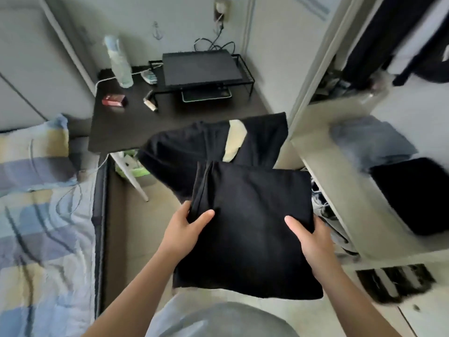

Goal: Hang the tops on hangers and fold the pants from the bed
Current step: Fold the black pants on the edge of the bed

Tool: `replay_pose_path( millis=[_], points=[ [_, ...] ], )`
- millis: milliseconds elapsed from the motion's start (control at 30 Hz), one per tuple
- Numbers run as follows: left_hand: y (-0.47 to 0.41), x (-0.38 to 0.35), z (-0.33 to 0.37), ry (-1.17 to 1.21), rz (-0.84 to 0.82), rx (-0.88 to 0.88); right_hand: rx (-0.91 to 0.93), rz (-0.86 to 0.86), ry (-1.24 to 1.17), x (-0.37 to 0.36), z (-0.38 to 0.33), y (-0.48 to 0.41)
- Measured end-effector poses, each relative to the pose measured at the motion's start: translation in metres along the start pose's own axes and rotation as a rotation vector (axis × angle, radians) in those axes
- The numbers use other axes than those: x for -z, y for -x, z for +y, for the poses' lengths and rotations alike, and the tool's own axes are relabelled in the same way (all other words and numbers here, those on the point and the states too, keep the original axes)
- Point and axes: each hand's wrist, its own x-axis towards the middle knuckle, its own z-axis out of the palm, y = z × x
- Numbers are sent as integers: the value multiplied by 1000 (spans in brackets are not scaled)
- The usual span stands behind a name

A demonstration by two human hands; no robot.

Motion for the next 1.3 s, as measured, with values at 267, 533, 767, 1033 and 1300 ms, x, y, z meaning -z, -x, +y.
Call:
replay_pose_path(
  millis=[267, 533, 767, 1033, 1300],
  points=[
    [-128, -117, 80, -147, -380, -127, -65, 402, -132, 78, 9, -61],
    [-235, -226, 135, -219, -811, -83, -202, 724, -287, 120, -2, -109],
    [-289, -306, 157, -266, -862, -24, -292, 848, -292, 127, -7, -136],
    [-317, -394, 185, -342, -834, -45, -275, 863, -328, 180, -2, -187],
    [-370, -489, 202, -407, -704, -154, -234, 860, -519, 230, 29, -278]
  ],
)
